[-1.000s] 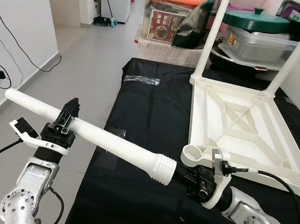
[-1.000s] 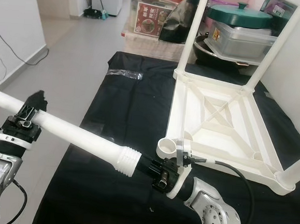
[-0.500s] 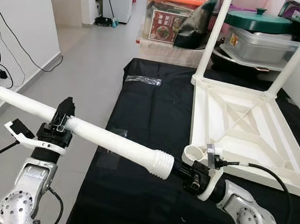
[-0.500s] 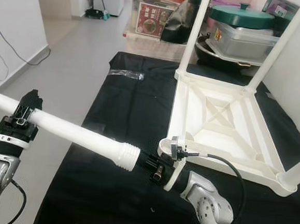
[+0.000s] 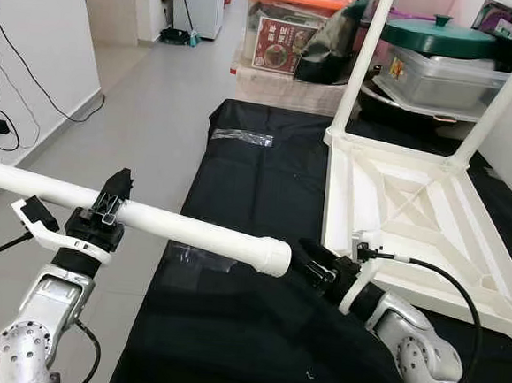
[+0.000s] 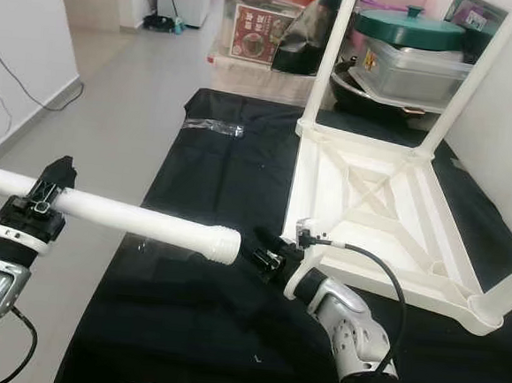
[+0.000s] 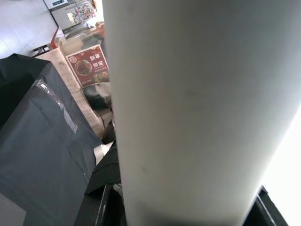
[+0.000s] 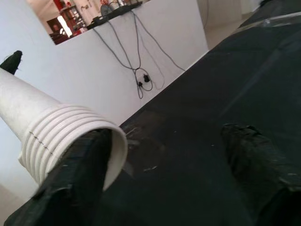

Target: Building children table

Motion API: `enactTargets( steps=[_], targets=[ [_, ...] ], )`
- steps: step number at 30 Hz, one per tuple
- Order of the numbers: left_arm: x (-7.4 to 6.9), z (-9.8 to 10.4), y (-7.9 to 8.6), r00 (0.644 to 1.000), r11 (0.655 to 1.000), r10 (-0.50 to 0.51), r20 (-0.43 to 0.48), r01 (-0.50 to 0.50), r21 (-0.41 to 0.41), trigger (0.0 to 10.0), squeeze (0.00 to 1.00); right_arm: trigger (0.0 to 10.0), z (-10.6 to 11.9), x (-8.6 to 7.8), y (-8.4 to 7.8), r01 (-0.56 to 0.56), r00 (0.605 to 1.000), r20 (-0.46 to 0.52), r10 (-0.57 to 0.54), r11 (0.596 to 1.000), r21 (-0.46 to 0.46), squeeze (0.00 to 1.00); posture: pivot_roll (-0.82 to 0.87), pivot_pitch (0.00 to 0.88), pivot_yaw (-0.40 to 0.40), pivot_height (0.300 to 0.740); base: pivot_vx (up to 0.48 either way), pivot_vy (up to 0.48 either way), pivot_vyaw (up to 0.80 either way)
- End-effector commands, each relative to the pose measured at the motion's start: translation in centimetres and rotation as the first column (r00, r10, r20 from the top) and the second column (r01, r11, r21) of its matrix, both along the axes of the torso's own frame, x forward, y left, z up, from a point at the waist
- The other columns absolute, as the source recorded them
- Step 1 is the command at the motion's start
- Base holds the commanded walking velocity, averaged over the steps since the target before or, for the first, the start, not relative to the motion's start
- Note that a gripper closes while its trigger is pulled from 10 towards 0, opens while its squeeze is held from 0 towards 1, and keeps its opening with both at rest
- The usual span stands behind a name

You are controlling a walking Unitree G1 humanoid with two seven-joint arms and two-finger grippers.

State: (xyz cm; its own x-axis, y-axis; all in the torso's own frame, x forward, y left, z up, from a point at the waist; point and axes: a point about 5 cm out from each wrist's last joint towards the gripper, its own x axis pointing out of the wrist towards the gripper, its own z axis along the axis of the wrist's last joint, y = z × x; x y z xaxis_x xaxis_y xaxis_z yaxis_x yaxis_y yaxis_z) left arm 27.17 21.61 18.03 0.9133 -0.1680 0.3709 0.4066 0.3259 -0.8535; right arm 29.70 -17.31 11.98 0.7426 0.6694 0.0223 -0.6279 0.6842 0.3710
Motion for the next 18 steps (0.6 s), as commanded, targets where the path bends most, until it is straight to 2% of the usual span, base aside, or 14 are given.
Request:
enactTargets(
  steps=[1,2,3,4,5,7,8,9,10,11,13,16,17,18],
  targets=[
    [0.1,0.1,0.1,1.000,1.000,-0.004,-0.005,0.004,-0.006,10.0,0.00,10.0,-0.2,-0.1,-0.5,0.028,1.000,0.001,-0.028,1.000,0.006,1.00,0.03,0.000,-0.086,0.740,0.000,0.000,0.00],
    [0.2,0.3,0.3,1.000,1.000,0.002,0.001,-0.002,-0.005,10.0,0.00,10.0,-0.2,-0.3,-0.8,0.034,0.999,0.001,-0.034,0.999,0.011,1.00,0.03,0.000,-0.086,0.740,0.000,0.000,0.00],
    [0.3,0.5,0.5,1.000,1.000,0.012,0.008,-0.012,-0.003,10.0,0.00,10.0,-0.6,-0.8,-1.7,0.055,0.998,0.005,-0.055,0.998,-0.022,1.00,0.03,0.000,-0.087,0.740,0.000,0.000,0.00],
    [0.3,0.5,0.5,1.000,1.000,0.012,0.008,-0.012,-0.003,10.0,0.00,10.0,-0.6,-0.8,-1.7,0.055,0.998,0.005,-0.055,0.998,-0.022,1.00,0.03,0.000,-0.087,0.740,0.000,0.000,0.00],
    [0.4,0.7,0.6,1.000,1.000,0.018,0.012,-0.018,0.005,10.0,0.00,10.0,-0.9,-1.1,-2.5,0.077,0.997,0.011,-0.076,0.995,-0.060,1.00,0.03,0.000,-0.087,0.740,0.000,0.000,0.00],
    [0.5,0.7,0.6,1.000,1.000,0.018,0.012,-0.018,0.014,10.0,0.00,10.0,-0.9,-1.2,-3.2,0.092,0.996,0.020,-0.091,0.991,-0.093,1.00,0.03,0.000,-0.085,0.740,0.000,0.000,0.00],
    [0.5,0.6,0.5,1.000,0.999,0.009,0.008,-0.009,0.035,10.0,0.00,10.0,-0.1,-0.9,-4.0,0.111,0.993,0.060,-0.104,0.985,-0.130,1.00,0.02,0.000,-0.077,0.740,0.000,0.000,0.00],
    [0.5,0.6,0.5,1.000,0.999,0.009,0.008,-0.009,0.035,10.0,0.00,10.0,-0.1,-0.9,-4.0,0.111,0.993,0.060,-0.104,0.985,-0.130,1.00,0.02,0.000,-0.077,0.740,0.000,0.000,0.00],
    [0.6,0.6,0.3,1.000,0.999,-0.002,0.007,0.002,0.050,10.0,0.00,10.0,1.2,-0.3,-4.8,0.130,0.987,0.112,-0.113,0.979,-0.156,1.00,0.01,0.000,-0.072,0.740,0.000,0.000,0.00],
    [0.6,0.6,0.3,1.000,0.999,-0.002,0.007,0.002,0.050,10.0,0.00,10.0,1.2,-0.3,-4.8,0.130,0.987,0.112,-0.113,0.979,-0.156,1.00,0.01,0.000,-0.072,0.740,0.000,0.000,0.00],
    [1.1,0.7,-0.4,0.999,0.996,-0.035,0.007,0.035,0.087,10.0,0.00,10.0,5.5,1.3,-5.8,0.153,0.964,0.246,-0.104,0.970,-0.188,1.00,0.00,0.000,-0.067,0.740,0.000,0.000,0.00],
    [1.1,0.7,-0.4,0.999,0.996,-0.035,0.007,0.035,0.087,10.0,0.00,10.0,5.5,1.3,-5.8,0.153,0.964,0.246,-0.104,0.970,-0.188,1.00,0.00,0.000,-0.067,0.740,0.000,0.000,0.00],
    [1.3,0.7,-0.8,0.999,0.994,-0.050,0.010,0.049,0.100,10.0,0.00,10.0,7.4,1.9,-5.8,0.164,0.949,0.299,-0.101,0.967,-0.194,1.00,0.00,0.000,-0.067,0.740,0.000,0.000,0.00],
    [1.6,0.8,-1.4,0.997,0.990,-0.072,0.011,0.070,0.122,10.0,0.00,10.0,9.6,2.7,-4.8,0.145,0.937,0.340,-0.078,0.974,-0.176,0.30,0.00,0.000,-0.063,0.740,0.000,0.000,0.00]
  ],
)
